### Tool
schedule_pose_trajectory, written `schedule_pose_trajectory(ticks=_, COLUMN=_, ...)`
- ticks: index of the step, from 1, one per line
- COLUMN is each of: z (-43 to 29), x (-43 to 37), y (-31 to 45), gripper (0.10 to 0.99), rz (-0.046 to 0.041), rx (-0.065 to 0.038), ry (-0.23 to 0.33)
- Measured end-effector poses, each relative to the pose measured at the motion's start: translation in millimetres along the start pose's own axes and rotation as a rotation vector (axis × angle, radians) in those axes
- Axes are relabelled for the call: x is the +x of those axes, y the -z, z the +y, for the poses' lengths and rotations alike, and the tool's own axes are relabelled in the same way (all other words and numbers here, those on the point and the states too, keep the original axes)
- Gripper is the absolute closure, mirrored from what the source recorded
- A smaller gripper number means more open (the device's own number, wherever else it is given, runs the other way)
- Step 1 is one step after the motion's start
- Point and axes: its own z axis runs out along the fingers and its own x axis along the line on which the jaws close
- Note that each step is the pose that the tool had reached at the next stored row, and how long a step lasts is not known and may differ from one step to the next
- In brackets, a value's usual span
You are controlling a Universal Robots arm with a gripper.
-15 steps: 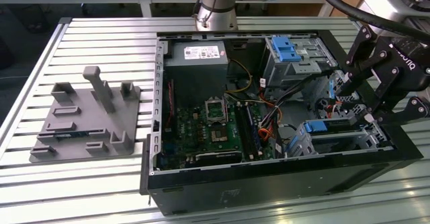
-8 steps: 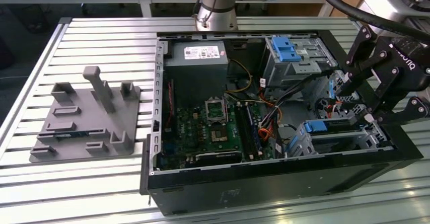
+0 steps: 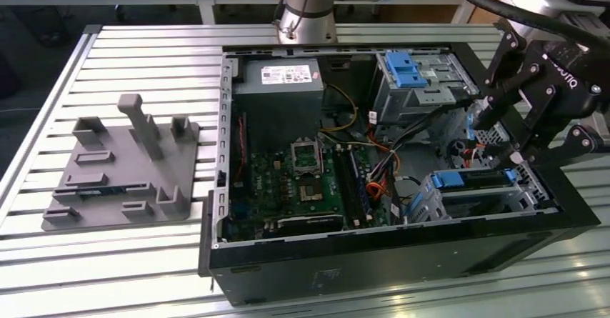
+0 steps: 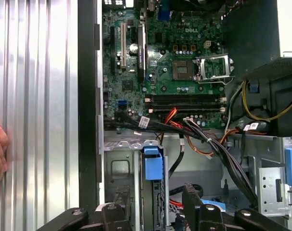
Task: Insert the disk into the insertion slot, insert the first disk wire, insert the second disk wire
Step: 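Insert the first disk wire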
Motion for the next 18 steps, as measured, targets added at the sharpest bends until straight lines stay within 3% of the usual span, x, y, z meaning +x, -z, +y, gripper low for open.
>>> schedule_pose_trajectory(ticks=4, z=0.3, x=-10.3, y=-1.8, gripper=0.529, rz=0.0537, rx=0.006, ry=-0.003)
schedule_pose_trajectory(ticks=8, z=0.5, x=-18.1, y=-2.6, gripper=0.529, rz=0.0972, rx=0.039, ry=-0.004)
schedule_pose_trajectory(ticks=12, z=0.7, x=-28.9, y=-3.9, gripper=0.529, rz=0.1654, rx=0.054, ry=-0.007)
schedule_pose_trajectory(ticks=14, z=-0.1, x=-37.0, y=-6.6, gripper=0.529, rz=0.1756, rx=0.055, ry=-0.007)
schedule_pose_trajectory(ticks=18, z=-8.1, x=-44.6, y=-12.7, gripper=0.529, rz=0.176, rx=0.048, ry=-0.007)
